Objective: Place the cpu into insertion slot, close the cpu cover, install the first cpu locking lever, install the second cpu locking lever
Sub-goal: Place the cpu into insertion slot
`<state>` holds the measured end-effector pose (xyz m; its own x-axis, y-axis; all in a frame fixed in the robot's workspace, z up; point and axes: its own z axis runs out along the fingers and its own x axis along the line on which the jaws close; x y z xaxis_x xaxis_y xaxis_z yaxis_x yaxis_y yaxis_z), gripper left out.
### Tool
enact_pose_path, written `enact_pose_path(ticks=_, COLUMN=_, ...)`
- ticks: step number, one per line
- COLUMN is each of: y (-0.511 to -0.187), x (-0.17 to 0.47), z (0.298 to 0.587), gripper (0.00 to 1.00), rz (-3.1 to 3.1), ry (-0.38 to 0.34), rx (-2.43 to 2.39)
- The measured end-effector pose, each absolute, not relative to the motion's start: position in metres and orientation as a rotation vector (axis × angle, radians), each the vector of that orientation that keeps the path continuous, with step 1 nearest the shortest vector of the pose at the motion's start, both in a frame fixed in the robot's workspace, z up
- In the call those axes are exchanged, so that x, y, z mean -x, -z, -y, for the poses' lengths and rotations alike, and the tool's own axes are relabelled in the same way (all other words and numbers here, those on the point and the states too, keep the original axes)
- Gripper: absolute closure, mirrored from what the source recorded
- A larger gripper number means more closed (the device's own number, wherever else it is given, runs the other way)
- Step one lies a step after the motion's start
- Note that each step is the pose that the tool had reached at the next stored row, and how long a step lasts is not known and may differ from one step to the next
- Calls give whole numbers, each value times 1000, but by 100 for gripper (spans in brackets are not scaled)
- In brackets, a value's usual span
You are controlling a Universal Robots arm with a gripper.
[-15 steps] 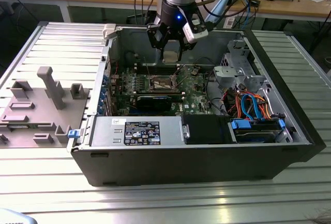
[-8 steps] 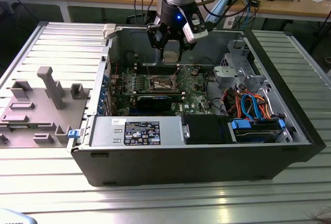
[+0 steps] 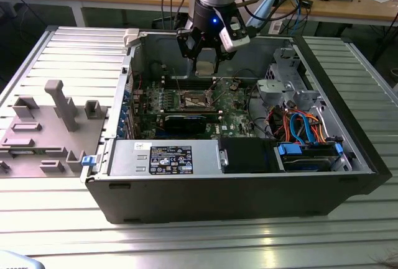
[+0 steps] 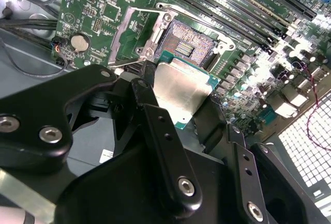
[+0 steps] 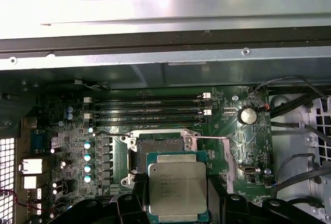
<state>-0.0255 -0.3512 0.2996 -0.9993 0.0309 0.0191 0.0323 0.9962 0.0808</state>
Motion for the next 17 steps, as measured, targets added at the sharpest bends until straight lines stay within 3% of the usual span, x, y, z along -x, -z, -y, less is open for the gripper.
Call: enact_pose_path(ticks=17, y=-300, x=25, z=351, gripper=45, rz=3121, ry=127, rx=71)
